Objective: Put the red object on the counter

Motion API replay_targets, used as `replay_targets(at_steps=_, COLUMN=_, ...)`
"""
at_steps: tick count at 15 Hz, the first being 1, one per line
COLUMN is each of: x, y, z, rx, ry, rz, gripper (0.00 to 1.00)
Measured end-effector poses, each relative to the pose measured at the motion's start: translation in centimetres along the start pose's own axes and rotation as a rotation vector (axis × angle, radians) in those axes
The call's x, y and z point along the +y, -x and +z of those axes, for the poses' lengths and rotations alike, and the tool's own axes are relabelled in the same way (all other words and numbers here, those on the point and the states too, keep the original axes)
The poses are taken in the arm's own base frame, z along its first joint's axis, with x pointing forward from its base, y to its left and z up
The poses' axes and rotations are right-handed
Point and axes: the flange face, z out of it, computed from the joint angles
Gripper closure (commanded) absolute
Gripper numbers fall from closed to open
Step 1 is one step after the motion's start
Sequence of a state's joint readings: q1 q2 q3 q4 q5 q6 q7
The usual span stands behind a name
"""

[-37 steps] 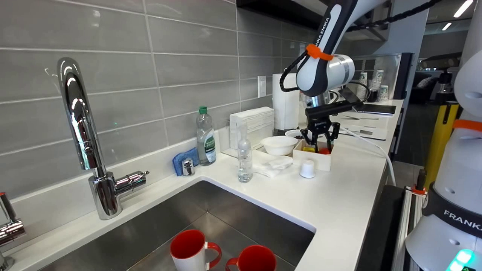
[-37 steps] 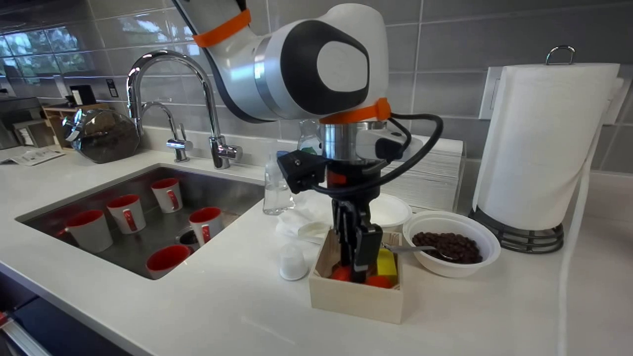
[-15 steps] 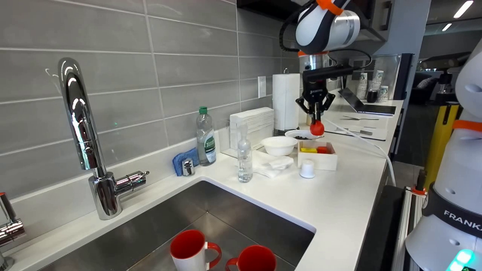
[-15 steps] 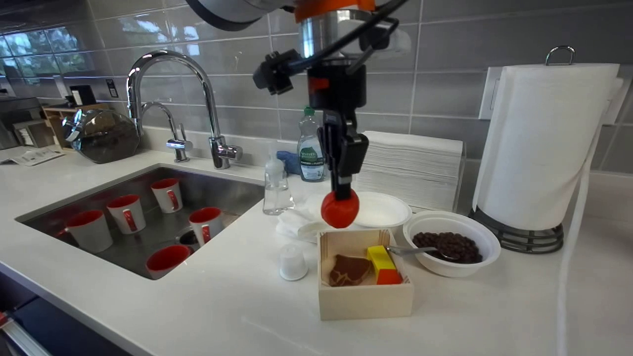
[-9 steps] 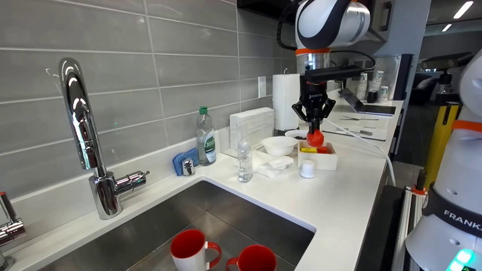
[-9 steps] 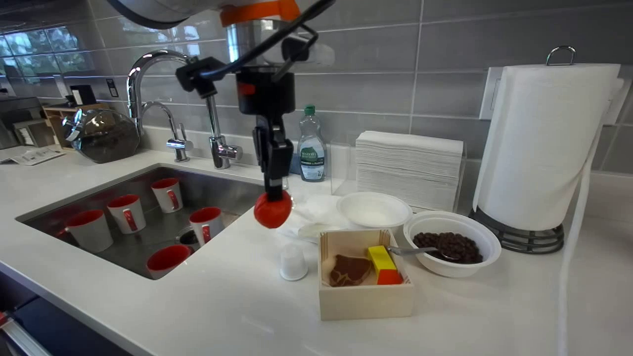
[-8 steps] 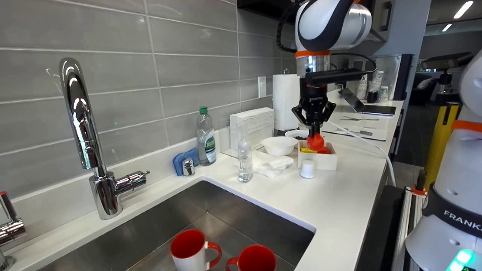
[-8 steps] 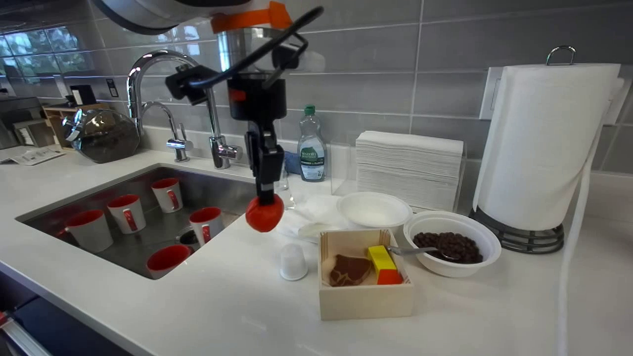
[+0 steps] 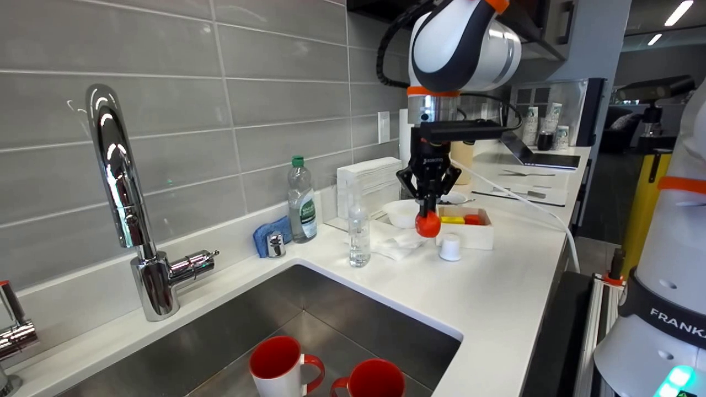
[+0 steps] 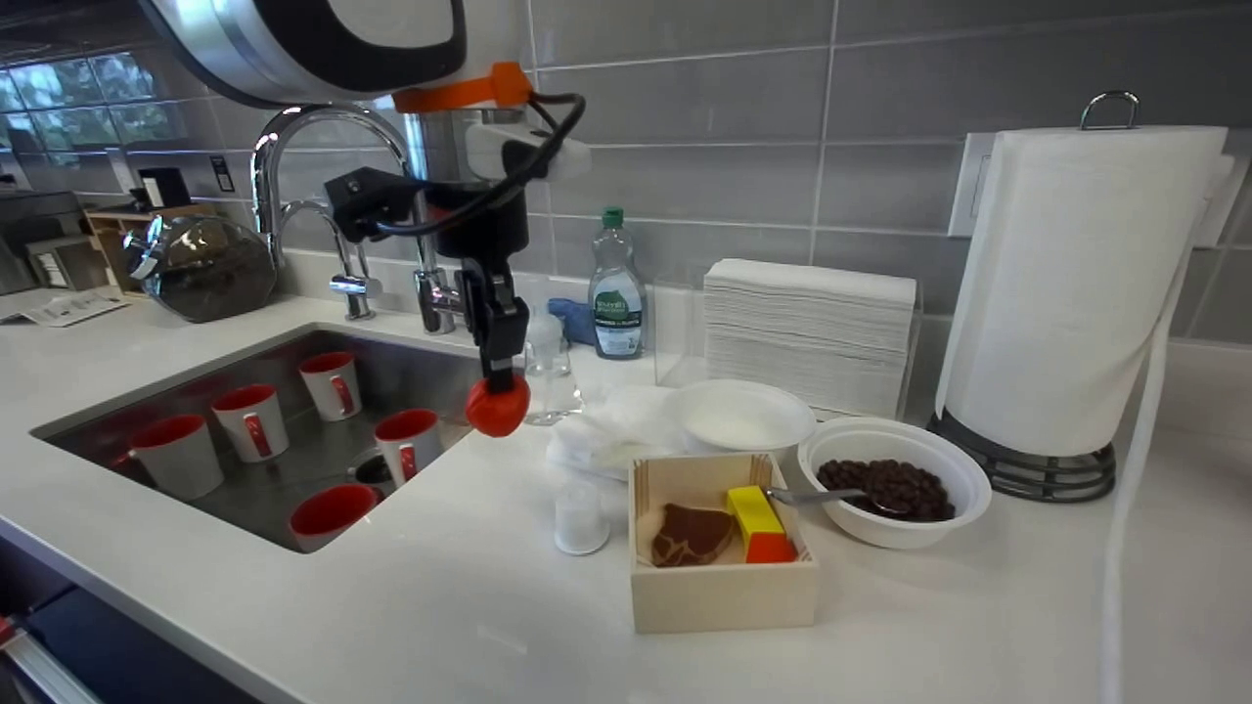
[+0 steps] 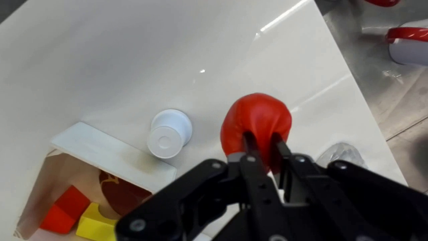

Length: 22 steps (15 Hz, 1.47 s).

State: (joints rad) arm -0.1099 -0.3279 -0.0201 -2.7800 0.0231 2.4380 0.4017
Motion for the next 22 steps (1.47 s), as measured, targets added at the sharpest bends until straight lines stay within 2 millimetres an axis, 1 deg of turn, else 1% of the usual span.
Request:
replay_targets(at_steps=2, x=-0.8, y=0.0, z=1.3, rx=0.000, ry=0.008, rz=-0.025, gripper=0.99)
replay_targets(at_steps=4, x=-0.9, y=-0.1, z=2.5, rx=-0.007, ry=0.017, rz=-0.043, gripper=0.99)
replay_targets(at_steps=12, x=0.2, y=-1.2, z=5.5, rx=-0.003, ry=0.031, rz=-0.045, gripper=0.99)
replay_targets(at_steps=13, x=0.4, y=-1.2, z=6.0, rx=-0.013, ry=0.038, rz=-0.044, gripper=0.71)
replay_targets(at_steps=14, x=0.6, y=-1.2, z=6.4, rx=-0.023, ry=0.042, rz=-0.042, gripper=0.70)
replay_targets(at_steps=15, x=0.8, y=-1.2, z=6.7, rx=-0.030, ry=0.046, rz=-0.040, gripper=0.64)
replay_targets(at_steps=16, x=0.9, y=-1.3, z=6.8, rx=-0.033, ry=0.048, rz=-0.039, gripper=0.55)
replay_targets(at_steps=18, x=1.0, y=-1.5, z=6.6, rx=-0.029, ry=0.046, rz=-0.033, gripper=0.40)
replay_targets(at_steps=19, x=1.0, y=-1.7, z=6.3, rx=-0.024, ry=0.044, rz=-0.031, gripper=0.30)
replay_targets(at_steps=20, x=1.0, y=-1.8, z=5.7, rx=-0.019, ry=0.042, rz=-0.031, gripper=0.23)
replay_targets(at_steps=21, x=0.9, y=-2.0, z=4.8, rx=-0.012, ry=0.039, rz=-0.032, gripper=0.13)
replay_targets(at_steps=22, x=0.7, y=-2.2, z=3.6, rx=-0.002, ry=0.035, rz=-0.034, gripper=0.05)
